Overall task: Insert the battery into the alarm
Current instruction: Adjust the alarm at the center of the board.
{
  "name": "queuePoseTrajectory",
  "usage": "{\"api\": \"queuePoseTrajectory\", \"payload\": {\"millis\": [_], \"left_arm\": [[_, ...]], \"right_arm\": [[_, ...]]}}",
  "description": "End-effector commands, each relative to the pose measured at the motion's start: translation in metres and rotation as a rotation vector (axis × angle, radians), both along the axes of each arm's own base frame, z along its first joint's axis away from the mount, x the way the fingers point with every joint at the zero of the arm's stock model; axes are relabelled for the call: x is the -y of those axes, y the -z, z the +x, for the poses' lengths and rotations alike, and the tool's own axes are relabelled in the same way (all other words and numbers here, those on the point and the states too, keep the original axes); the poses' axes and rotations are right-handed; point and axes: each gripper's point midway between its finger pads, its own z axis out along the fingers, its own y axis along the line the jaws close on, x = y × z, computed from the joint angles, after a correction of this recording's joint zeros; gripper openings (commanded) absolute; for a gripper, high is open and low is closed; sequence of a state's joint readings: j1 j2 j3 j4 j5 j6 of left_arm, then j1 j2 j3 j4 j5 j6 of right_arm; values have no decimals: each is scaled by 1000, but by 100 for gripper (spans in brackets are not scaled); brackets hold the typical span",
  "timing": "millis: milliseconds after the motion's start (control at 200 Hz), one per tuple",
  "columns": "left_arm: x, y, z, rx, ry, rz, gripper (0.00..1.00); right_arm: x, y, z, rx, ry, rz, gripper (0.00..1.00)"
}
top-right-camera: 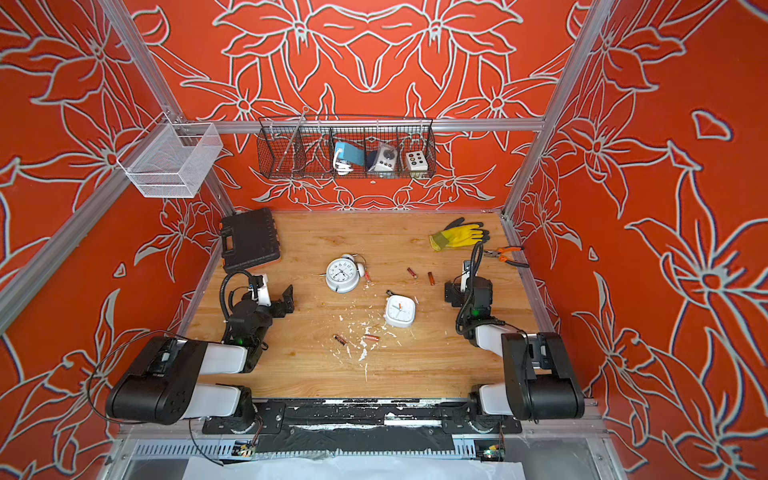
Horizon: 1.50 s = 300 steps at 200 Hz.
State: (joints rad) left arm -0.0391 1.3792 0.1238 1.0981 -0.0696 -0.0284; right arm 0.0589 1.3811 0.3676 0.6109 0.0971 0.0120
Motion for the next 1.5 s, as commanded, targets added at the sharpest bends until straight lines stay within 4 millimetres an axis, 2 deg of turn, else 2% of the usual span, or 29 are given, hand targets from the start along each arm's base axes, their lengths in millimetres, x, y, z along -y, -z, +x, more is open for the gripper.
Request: {"api": "queuePoseTrajectory", "payload": {"millis": [0,746,926,1036,1096,1171,1236,1306,1361,1496], "left_arm": [[-4,-17,7,64,-13,16,98],[-4,-18,6,69,-14,15,98],[-19,-35,-2,88,-111,-4,98],[-32,-55,-15,131,-233,-25,98],[-30,-72,-22,176,-247,-44,98],[-19,-91,-28,223,-227,-115,98],[0,-104,-29,239,-156,-177,98],[24,-113,-29,231,-75,-242,98],[41,-113,-29,192,-43,-319,98],[94,-109,-31,56,106,-532,98]], "right_arm": [[6,-18,13,56,17,-28,98],[6,-20,10,72,16,-29,98],[9,-40,-3,82,42,-12,98],[5,-45,-8,62,37,26,98],[3,-47,-11,44,48,80,98],[-10,-54,-16,33,-12,59,98],[-19,-61,-21,29,-41,44,98],[-11,-73,-25,23,49,117,98],[-5,-76,-32,1,145,215,98],[-30,-76,-46,-95,68,358,98]]}}
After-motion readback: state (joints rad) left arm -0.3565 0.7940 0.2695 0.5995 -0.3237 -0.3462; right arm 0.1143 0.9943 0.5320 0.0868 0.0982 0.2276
